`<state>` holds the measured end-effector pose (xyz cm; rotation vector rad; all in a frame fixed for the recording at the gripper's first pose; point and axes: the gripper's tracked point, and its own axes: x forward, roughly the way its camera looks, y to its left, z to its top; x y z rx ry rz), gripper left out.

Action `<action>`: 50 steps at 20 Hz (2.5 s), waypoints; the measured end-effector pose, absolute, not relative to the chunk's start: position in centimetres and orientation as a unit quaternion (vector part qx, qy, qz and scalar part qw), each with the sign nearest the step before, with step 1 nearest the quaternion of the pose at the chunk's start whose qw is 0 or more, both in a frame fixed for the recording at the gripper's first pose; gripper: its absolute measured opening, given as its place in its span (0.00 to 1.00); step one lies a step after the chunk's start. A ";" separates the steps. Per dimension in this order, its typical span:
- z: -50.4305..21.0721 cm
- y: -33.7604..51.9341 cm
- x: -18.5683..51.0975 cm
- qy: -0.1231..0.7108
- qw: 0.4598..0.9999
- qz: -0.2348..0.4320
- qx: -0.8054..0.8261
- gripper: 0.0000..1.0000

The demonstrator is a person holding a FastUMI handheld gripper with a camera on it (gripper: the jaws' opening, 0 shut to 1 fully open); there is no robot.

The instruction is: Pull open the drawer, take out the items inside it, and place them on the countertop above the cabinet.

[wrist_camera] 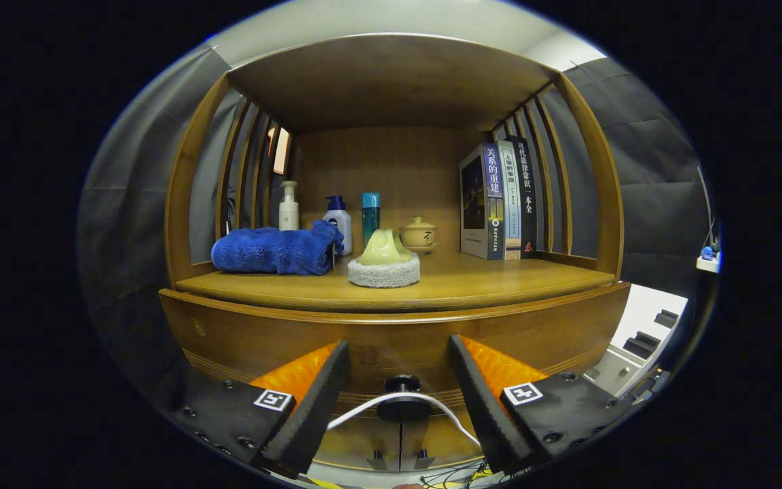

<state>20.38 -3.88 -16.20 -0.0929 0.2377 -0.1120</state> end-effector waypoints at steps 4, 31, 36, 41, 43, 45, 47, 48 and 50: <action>-16.3 -4.0 21.1 0.116 0.991 -0.055 -0.046 0.98; -0.5 -12.7 13.1 -0.021 0.989 -0.121 -0.080 0.99; 2.4 -9.9 6.7 -0.025 0.992 -0.095 -0.080 0.99; 4.3 -6.5 1.1 -0.011 0.998 -0.050 -0.023 0.99; 5.4 -6.9 -0.5 -0.013 0.999 -0.048 -0.012 0.99; 6.1 -7.1 -2.0 -0.012 0.999 -0.050 -0.018 0.99; 5.9 -6.5 -3.2 -0.005 0.999 -0.041 -0.026 0.99; 5.7 -6.3 -3.7 -0.001 0.999 -0.037 -0.030 0.99; 5.3 -6.0 -4.3 0.002 0.999 -0.033 -0.037 0.99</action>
